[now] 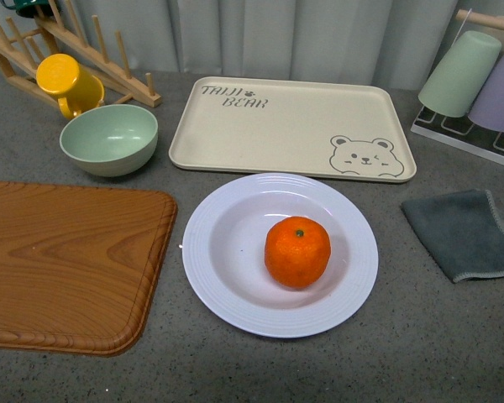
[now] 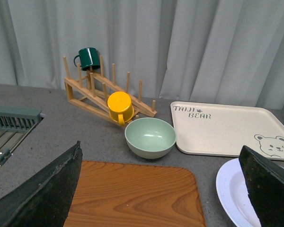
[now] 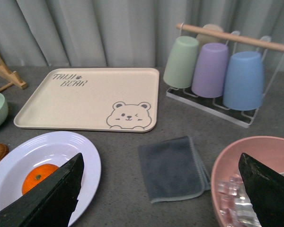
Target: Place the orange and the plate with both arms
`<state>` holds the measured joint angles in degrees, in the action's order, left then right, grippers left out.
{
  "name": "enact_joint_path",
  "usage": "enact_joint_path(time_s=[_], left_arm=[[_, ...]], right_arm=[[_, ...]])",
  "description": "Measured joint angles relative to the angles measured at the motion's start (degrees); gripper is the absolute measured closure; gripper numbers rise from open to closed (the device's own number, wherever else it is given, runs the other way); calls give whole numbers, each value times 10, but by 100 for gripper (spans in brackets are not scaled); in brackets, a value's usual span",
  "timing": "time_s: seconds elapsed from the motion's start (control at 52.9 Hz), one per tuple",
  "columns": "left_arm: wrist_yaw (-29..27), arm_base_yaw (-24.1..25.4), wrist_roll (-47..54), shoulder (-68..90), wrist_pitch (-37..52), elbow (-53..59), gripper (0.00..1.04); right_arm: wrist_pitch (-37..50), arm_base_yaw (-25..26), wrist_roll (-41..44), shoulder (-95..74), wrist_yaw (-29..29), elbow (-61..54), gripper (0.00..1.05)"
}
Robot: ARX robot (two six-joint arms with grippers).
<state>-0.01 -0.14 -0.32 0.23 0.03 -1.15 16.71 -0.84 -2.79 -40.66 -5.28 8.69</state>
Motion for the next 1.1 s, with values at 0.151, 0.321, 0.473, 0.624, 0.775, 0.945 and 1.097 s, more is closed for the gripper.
enact_joint_path(time_s=[0.151,0.321,0.473,0.624,0.775,0.945,1.097], left_arm=[[0,0,0,0,0,0,6],[0,0,0,0,0,0,6],[0,0,0,0,0,0,6],[0,0,0,0,0,0,6],[0,0,0,0,0,0,6],[0,0,0,0,0,0,6],[0,0,0,0,0,0,6]], right_arm=[[83,-4,-61,-254,-66,70,9],[106,-10,-141,-472,-138,147,9],[115,-14,-224,-606,-205,208,9],[122,-22,-301,-696,-249,258,9],[143,-33,-358,-762,-283,293,9],[154,-48,-394,-802,-301,317,9],[159,-52,-417,-835,-313,340,9]])
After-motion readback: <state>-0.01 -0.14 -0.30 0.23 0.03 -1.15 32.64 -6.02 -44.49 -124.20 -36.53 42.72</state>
